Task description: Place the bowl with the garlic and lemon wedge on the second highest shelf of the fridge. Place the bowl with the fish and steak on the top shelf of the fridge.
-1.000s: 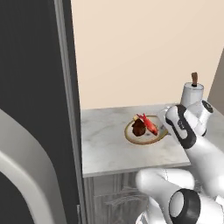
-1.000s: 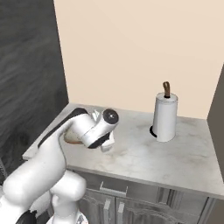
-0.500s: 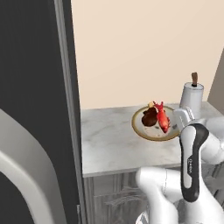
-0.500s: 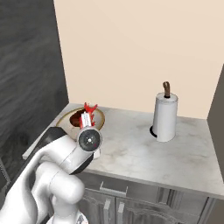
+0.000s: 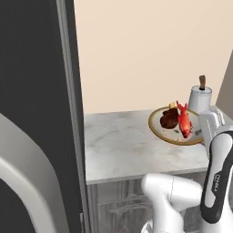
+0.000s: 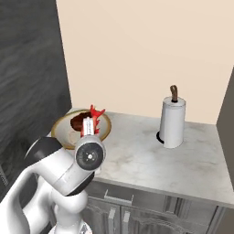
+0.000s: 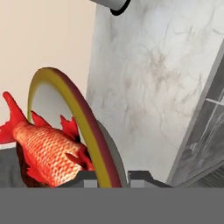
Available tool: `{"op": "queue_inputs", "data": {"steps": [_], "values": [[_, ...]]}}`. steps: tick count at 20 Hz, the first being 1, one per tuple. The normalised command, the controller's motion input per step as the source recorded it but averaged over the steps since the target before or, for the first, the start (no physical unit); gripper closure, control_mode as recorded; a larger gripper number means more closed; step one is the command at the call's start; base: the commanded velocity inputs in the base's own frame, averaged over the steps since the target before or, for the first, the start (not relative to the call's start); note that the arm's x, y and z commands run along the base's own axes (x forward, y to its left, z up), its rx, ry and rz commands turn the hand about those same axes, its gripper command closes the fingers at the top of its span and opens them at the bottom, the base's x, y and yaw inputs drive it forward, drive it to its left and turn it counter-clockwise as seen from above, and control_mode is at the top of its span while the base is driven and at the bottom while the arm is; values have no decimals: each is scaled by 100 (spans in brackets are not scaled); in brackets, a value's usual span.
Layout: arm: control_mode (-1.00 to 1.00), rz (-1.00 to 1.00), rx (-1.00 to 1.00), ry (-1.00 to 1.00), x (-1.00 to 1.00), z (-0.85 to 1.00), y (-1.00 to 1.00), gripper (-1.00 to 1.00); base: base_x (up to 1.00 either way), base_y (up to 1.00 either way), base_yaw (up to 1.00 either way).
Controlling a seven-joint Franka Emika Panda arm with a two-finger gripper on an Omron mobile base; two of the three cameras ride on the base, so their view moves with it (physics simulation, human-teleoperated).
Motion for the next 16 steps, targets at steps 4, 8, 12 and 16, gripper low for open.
{"op": "queue_inputs", "data": {"steps": [4, 8, 12, 16], "values": [[100, 0, 0, -1, -8, 0, 0, 100, -68, 0, 0], [100, 0, 0, 0, 0, 0, 0, 100, -100, 0, 0], [100, 0, 0, 0, 0, 0, 0, 100, -100, 0, 0], [100, 0, 0, 0, 0, 0, 0, 100, -100, 15, 0]]}}
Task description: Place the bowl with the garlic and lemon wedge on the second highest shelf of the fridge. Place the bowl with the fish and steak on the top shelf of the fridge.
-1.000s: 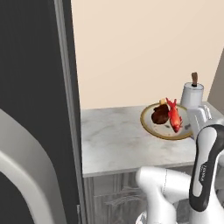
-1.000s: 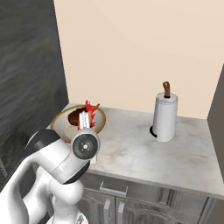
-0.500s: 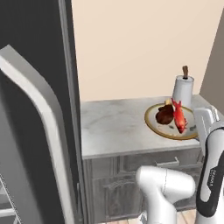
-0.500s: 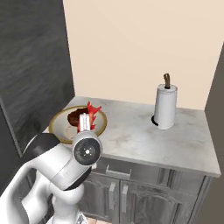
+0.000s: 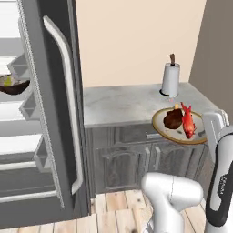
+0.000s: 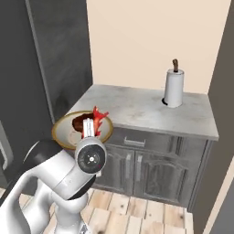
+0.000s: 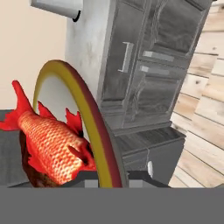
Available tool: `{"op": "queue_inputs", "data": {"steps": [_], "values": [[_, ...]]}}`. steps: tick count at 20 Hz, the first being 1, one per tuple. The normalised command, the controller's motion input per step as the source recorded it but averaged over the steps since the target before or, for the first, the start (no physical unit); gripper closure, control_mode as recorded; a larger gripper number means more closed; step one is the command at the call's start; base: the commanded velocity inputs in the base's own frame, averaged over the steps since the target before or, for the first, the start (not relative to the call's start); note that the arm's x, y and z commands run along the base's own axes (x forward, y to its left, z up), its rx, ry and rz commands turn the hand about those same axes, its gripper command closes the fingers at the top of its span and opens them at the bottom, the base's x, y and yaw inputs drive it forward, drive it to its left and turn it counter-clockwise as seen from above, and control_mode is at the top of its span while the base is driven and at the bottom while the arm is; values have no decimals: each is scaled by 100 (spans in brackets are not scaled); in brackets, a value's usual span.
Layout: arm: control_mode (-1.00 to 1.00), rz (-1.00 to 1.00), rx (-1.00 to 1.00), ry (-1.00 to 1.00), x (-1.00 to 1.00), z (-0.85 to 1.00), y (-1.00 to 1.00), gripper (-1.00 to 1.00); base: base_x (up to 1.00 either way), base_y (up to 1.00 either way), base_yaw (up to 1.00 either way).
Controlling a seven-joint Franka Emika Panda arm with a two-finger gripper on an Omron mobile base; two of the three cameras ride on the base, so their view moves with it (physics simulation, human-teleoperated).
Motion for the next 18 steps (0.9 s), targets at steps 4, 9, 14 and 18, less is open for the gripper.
{"op": "queue_inputs", "data": {"steps": [4, 9, 14, 18], "values": [[100, 0, 0, 0, 0, 0, 0, 100, -100, 50, 1], [100, 0, 0, 0, 0, 0, 0, 100, -100, 84, 6], [100, 0, 0, 0, 0, 0, 0, 100, -43, 100, 9], [100, 0, 0, 0, 0, 0, 0, 100, 19, 100, 12]]}}
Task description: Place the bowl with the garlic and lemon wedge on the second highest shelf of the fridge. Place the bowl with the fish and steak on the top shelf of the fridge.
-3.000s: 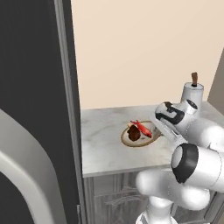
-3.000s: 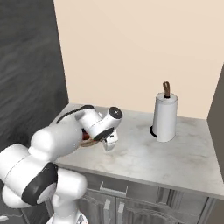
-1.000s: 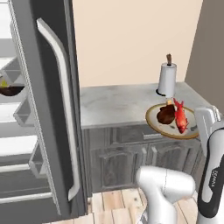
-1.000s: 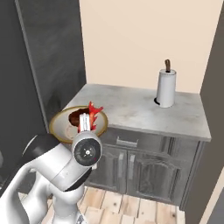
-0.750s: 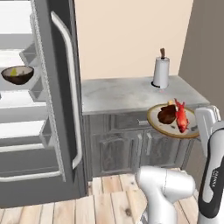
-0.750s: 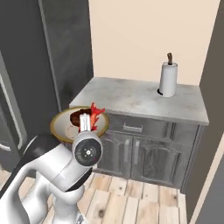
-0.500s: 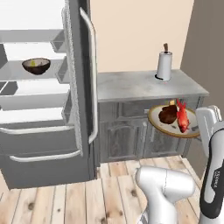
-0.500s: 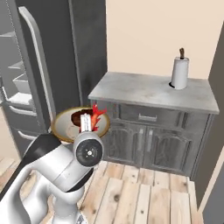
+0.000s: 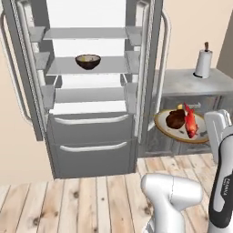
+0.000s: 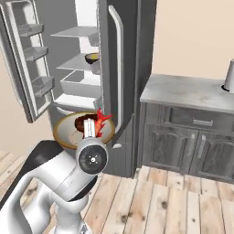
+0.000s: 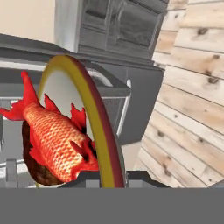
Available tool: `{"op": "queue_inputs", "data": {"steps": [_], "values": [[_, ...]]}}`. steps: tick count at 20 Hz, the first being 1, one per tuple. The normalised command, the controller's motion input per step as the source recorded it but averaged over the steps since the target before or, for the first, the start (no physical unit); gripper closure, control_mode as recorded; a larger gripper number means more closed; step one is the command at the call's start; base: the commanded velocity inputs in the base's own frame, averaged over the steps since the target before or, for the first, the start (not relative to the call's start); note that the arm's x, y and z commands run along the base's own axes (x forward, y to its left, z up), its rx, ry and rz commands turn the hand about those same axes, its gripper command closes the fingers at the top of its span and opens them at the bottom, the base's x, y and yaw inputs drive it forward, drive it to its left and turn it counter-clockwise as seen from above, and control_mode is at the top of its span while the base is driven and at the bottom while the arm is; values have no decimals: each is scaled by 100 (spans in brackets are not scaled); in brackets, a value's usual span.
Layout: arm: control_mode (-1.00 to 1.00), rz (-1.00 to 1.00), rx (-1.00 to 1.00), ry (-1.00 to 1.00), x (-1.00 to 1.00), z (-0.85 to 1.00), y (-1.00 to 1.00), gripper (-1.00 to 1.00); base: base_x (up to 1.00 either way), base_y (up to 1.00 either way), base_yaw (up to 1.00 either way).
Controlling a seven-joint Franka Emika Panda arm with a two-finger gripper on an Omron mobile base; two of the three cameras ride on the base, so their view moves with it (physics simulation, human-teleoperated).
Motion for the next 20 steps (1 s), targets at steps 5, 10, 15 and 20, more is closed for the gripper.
{"op": "queue_inputs", "data": {"steps": [5, 10, 15, 20], "values": [[100, 0, 0, 0, 0, 0, 0, 100, 59, 100, 0], [100, 0, 0, 0, 0, 0, 0, 100, 91, 94, -2], [100, 0, 0, 0, 0, 0, 0, 100, 81, 24, -8], [100, 0, 0, 0, 0, 0, 0, 100, 57, -2, -2]]}}
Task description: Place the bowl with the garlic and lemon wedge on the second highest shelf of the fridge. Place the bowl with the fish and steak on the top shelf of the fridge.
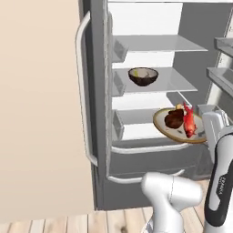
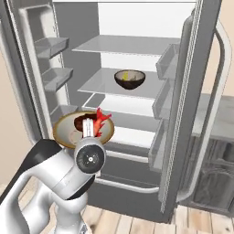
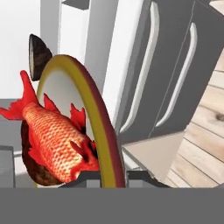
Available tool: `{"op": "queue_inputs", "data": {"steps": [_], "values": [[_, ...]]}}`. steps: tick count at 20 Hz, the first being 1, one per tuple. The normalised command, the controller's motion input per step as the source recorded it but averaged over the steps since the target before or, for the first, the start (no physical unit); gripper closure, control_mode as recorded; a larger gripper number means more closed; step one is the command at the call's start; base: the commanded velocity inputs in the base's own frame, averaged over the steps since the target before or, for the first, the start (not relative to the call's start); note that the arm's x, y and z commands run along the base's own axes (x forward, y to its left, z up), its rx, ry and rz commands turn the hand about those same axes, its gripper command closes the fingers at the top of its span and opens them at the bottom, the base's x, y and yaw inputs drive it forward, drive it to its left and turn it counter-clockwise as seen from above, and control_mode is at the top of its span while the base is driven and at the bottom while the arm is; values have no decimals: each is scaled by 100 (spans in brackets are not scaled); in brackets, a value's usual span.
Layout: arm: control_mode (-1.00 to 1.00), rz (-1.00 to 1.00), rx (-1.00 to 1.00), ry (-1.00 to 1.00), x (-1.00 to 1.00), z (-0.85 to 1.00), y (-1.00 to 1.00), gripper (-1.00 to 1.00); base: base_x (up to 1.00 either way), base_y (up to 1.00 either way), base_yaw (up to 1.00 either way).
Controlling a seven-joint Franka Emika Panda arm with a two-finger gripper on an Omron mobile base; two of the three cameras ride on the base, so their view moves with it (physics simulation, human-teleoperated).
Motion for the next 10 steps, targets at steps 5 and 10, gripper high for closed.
{"op": "queue_inputs", "data": {"steps": [5, 10], "values": [[100, 0, 0, 0, 0, 0, 0, 100, 76, 3, -1], [100, 0, 0, 0, 0, 0, 0, 100, 81, 0, 0]]}}
